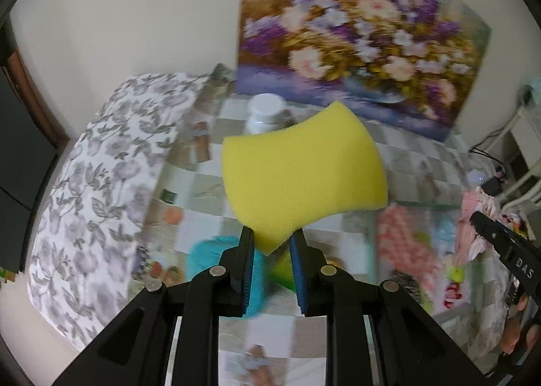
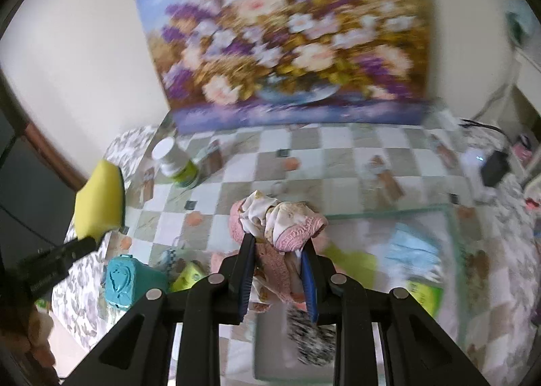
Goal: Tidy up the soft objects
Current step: 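Carry the yellow sponge and pink floral cloth over the white tray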
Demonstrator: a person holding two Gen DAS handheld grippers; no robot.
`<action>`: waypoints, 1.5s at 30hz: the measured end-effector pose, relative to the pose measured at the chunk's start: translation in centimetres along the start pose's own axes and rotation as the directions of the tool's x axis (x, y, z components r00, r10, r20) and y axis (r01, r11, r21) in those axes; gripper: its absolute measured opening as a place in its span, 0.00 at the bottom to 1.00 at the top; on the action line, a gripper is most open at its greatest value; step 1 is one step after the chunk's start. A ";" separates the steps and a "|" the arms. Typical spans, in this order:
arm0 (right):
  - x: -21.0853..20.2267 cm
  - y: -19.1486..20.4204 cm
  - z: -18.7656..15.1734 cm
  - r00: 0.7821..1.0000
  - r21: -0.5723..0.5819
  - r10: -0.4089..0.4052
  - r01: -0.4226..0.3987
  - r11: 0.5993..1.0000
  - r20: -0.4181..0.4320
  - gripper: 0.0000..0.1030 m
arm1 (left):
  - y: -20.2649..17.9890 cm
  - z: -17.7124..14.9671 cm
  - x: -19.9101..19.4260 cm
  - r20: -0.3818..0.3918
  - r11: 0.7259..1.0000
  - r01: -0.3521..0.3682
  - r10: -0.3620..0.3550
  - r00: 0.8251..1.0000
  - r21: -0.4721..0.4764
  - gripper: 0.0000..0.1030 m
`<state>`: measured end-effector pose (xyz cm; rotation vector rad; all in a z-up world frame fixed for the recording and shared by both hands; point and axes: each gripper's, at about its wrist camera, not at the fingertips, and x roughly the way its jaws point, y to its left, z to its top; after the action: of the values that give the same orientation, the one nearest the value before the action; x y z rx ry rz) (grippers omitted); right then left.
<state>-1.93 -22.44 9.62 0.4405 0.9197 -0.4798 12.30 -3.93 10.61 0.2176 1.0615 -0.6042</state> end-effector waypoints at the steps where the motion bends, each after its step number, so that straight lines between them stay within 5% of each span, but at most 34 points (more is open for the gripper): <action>1: -0.5 -0.8 -0.1 1.000 0.016 -0.009 0.009 1.000 0.000 0.27 | -0.8 -0.3 -0.4 0.006 1.000 0.015 -0.015 1.000 0.001 0.21; 8: -3.3 -8.2 -2.1 0.994 0.141 -0.107 0.106 0.984 -0.001 0.27 | -7.5 -3.1 -1.4 0.021 0.995 0.088 -0.090 0.996 0.054 0.21; 21: -6.1 -19.8 -5.9 0.977 0.369 -0.212 0.211 0.905 -0.037 0.27 | -16.6 -8.9 3.2 -0.111 0.966 0.158 -0.138 0.984 0.202 0.21; 45: 2.8 -18.0 -7.4 0.957 0.297 -0.150 0.223 0.929 -0.248 0.29 | -19.9 -11.5 8.6 -0.289 0.948 0.166 -0.085 0.954 0.272 0.22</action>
<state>-15.47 -33.46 0.56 0.7185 1.1102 -0.7744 -4.52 -18.16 -0.15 0.5079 1.2570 -0.8679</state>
